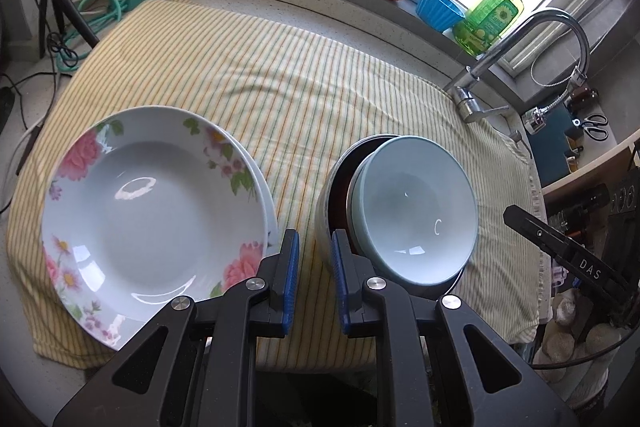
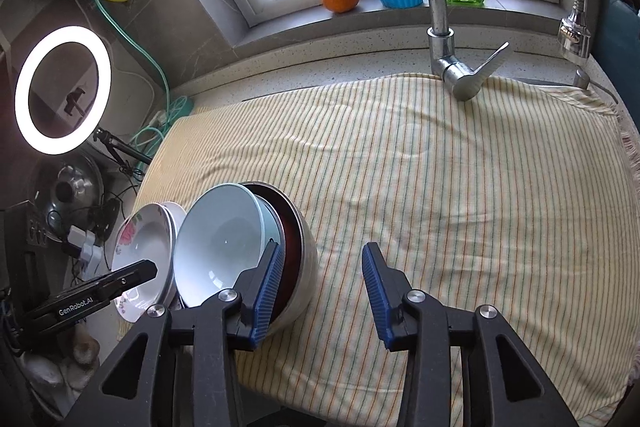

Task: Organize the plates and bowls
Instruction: 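Lift the stacked bowls with both grippers and carry them toward the plates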

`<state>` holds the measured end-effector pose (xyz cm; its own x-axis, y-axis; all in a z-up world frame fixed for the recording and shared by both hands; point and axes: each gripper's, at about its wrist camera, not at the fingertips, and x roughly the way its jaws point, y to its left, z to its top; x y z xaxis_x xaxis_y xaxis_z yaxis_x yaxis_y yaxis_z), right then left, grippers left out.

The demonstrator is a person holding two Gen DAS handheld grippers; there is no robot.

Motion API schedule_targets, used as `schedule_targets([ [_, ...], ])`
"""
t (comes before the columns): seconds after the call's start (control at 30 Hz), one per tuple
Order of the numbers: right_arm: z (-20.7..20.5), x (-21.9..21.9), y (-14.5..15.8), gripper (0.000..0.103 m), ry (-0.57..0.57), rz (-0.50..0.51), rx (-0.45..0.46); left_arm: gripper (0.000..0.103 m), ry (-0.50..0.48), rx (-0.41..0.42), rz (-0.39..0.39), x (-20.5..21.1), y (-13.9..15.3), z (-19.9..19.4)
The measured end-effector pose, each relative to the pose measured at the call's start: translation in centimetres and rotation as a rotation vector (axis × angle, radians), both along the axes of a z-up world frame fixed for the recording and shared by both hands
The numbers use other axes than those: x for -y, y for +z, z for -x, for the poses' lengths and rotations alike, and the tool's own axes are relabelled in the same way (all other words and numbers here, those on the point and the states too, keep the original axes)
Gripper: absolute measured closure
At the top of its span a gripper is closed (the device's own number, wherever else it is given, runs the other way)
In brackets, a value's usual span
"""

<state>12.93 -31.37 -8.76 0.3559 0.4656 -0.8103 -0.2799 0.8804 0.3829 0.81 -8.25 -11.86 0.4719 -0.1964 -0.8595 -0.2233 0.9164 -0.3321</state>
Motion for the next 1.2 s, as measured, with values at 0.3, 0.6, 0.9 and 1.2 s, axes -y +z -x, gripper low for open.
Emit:
schedule_targets([
  [0.3, -0.1, -0.7, -1.4, 0.074, 0.020, -0.011, -0.028, 0.089, 0.009, -0.021, -0.007, 0.3, -1.0, -0.9],
  [0.6, -0.2, -1.3, -2.2, 0.081, 0.032, -0.003, -0.042, 0.089, 0.003, -0.026, -0.025, 0.8, -1.3, -1.5],
  [0.9, -0.4, -1.7, -2.9, 0.084, 0.038, -0.003, -0.061, 0.092, -0.005, -0.033, -0.038, 1.1, -1.5, -1.9],
  [1.2, -0.5, -2.2, -3.5, 0.086, 0.044, 0.007, -0.076, 0.092, -0.017, -0.048, -0.044, 1.3, -2.0, -2.5],
])
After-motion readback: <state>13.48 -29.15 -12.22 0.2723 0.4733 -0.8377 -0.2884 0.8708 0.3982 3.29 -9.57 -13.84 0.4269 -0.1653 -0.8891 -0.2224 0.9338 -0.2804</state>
